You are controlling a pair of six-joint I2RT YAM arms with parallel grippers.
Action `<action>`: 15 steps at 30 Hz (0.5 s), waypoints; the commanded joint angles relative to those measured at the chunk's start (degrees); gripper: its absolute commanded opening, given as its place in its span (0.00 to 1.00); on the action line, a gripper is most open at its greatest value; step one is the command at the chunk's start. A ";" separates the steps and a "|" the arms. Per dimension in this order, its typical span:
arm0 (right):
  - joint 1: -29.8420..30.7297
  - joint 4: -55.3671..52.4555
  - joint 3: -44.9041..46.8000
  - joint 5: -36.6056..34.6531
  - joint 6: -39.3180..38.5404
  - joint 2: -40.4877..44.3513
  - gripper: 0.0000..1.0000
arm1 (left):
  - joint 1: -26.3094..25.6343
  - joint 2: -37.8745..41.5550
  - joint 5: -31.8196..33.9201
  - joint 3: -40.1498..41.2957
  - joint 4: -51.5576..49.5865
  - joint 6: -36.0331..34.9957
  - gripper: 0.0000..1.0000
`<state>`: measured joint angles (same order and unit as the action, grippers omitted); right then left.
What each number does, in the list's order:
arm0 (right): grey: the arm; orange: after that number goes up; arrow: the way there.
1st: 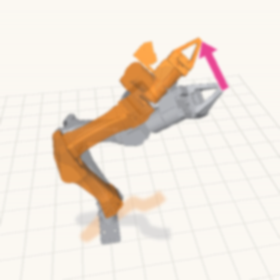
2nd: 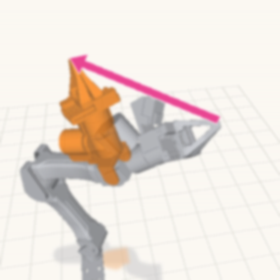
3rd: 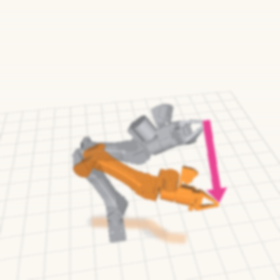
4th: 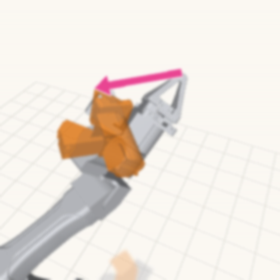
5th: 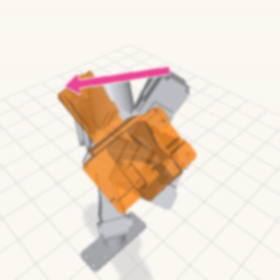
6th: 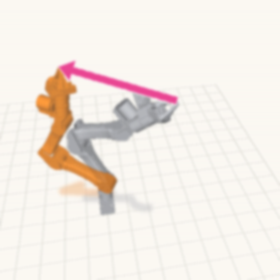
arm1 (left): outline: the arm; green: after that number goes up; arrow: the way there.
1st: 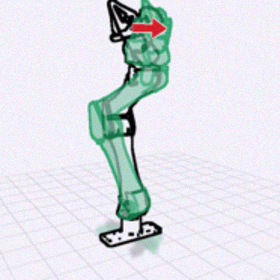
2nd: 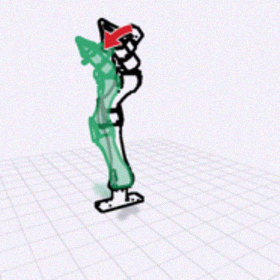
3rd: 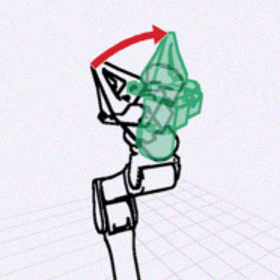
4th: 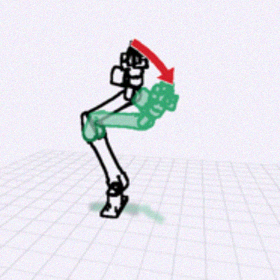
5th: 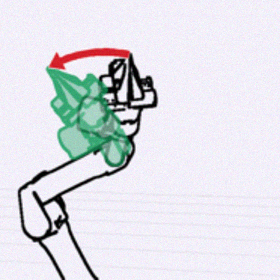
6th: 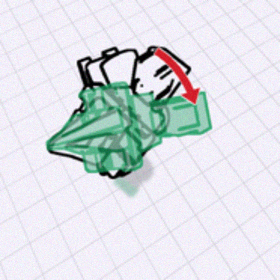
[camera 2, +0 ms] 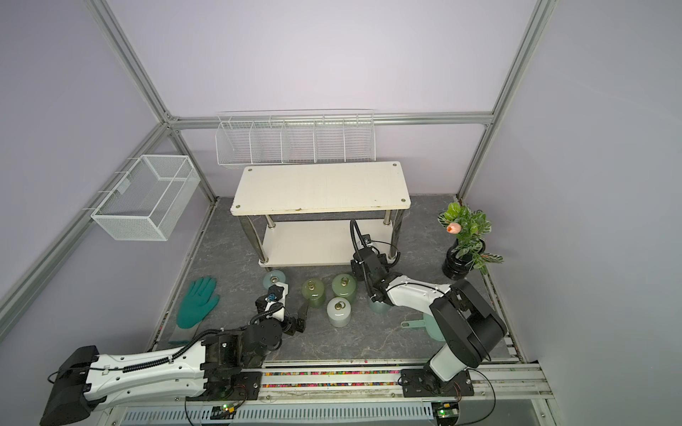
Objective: Remove the tea canisters from the shelf
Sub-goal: Pick up the tea canister from the shelf.
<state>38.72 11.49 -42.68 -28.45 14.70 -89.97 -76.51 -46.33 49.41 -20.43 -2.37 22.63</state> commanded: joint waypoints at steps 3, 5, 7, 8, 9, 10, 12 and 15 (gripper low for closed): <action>-0.01 -0.66 2.32 -0.19 0.06 3.29 0.61 | 0.31 -0.15 -0.54 -1.82 0.79 -0.53 1.00; -0.04 -0.56 2.84 -0.46 0.10 3.64 0.61 | 0.40 -0.32 -0.61 -2.03 0.79 -0.57 1.00; -0.05 -0.46 3.16 -0.56 0.16 3.88 0.61 | 0.34 -0.69 -0.72 -2.28 0.79 -0.74 1.00; -0.07 -0.11 3.48 -0.60 0.32 4.08 0.61 | 0.46 -0.95 -0.81 -2.42 0.73 -0.75 1.00; -0.13 -0.01 3.69 -0.81 0.48 4.16 0.61 | 0.48 -1.26 -0.96 -2.60 0.70 -0.76 1.00; -0.14 0.05 3.85 -1.02 0.70 4.35 0.61 | 0.44 -1.67 -1.00 -2.83 0.61 -0.79 1.00; -0.36 0.29 4.31 -1.13 0.84 4.59 0.60 | 0.48 -2.26 -1.19 -3.19 0.65 -0.92 1.00; -0.52 0.82 4.87 -1.26 0.96 5.16 0.60 | 0.50 -2.89 -1.42 -3.46 0.86 -1.01 1.00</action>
<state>38.61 11.44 -39.13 -28.53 15.05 -86.46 -76.40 -48.77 48.36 -22.00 -1.98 21.98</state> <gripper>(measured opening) 0.780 0.996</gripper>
